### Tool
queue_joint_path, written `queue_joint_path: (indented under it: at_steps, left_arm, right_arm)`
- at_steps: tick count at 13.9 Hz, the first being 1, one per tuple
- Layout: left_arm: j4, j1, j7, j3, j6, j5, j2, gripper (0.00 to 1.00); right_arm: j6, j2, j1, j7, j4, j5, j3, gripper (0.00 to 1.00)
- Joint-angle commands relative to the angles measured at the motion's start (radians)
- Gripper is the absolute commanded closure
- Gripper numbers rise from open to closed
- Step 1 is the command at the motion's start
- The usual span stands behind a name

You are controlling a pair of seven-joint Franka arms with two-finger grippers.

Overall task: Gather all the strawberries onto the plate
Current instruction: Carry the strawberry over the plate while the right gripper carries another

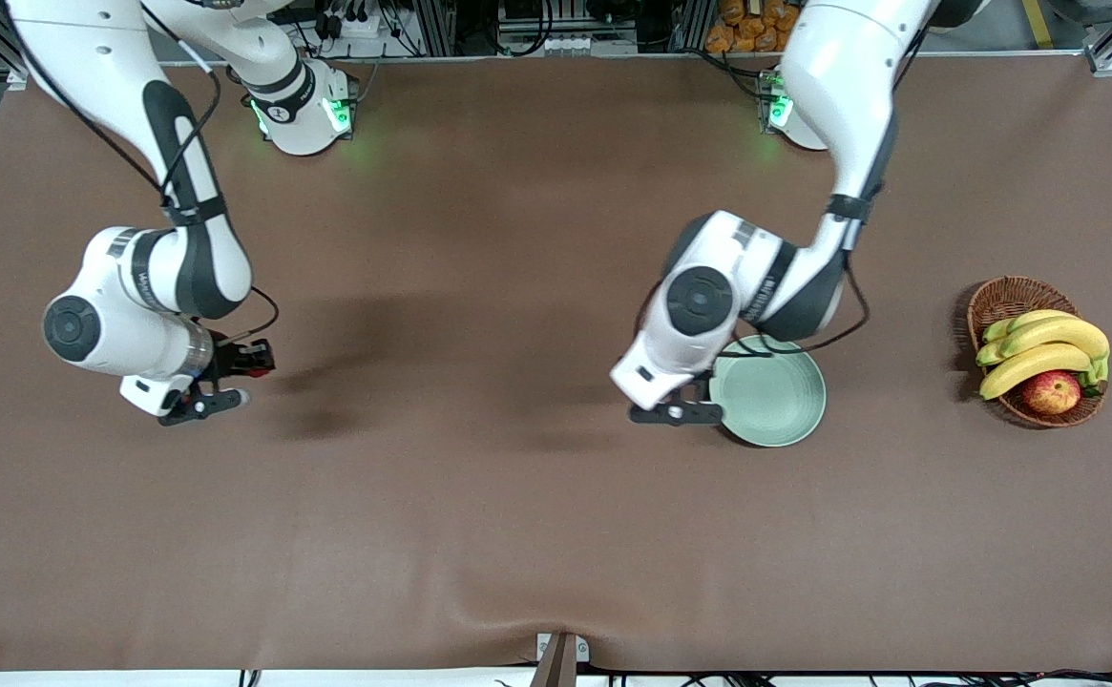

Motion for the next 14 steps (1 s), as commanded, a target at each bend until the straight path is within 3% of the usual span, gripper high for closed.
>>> queue_joint_path:
  at_steps: [1,4,8,10,12,14]
  left_arm:
    - [-0.086,0.093,0.105,-0.009,0.002,0.022,-0.056,0.82]
    - [-0.088,0.167,0.167,-0.012,0.006,0.060,-0.044,0.82]
    - [-0.135,0.222,0.191,-0.013,0.072,0.077,-0.018,0.82]
    - [-0.164,0.224,0.199,-0.012,0.117,0.079,-0.009,0.81]
    - [-0.172,0.242,0.221,-0.012,0.160,0.079,0.011,0.78]
    - [-0.172,0.245,0.231,-0.012,0.164,0.077,0.013,0.63]
  right_arm:
    - [-0.007,0.031,0.079,-0.011,0.088,0.083,0.010,0.83]
    - [-0.009,0.112,0.163,0.000,0.213,0.177,0.029,0.83]
    - [-0.004,0.278,0.261,0.002,0.384,0.397,0.061,0.83]
    - [0.037,0.322,0.310,0.003,0.416,0.461,0.062,0.83]
    - [0.101,0.344,0.350,0.003,0.416,0.481,0.081,0.83]
    - [0.166,0.365,0.381,0.023,0.416,0.517,0.096,0.83]
